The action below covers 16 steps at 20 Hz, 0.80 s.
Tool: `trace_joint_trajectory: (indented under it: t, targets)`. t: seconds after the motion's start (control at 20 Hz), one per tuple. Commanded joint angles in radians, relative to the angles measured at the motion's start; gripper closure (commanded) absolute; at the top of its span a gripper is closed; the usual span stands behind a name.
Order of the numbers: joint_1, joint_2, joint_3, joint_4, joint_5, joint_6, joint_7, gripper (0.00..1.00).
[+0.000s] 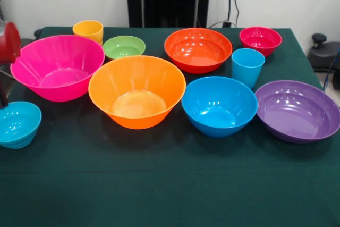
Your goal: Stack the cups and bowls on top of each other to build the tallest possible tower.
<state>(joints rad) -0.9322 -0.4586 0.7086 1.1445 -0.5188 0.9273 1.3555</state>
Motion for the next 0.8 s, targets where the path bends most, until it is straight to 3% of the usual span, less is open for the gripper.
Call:
trace_joint_trajectory:
  t: [0.05,0.3,0.55,0.8]
  targets:
    - [0.003,0.094,0.008,-0.035,-0.108,0.019,-0.377,1.00]
    - [-0.010,0.071,0.013,0.001,-0.123,0.003,-0.370,1.00]
    - [-0.064,-0.037,-0.004,0.159,-0.111,-0.005,-0.313,1.00]
    - [-0.132,-0.053,0.013,0.255,-0.131,-0.069,-0.320,1.00]
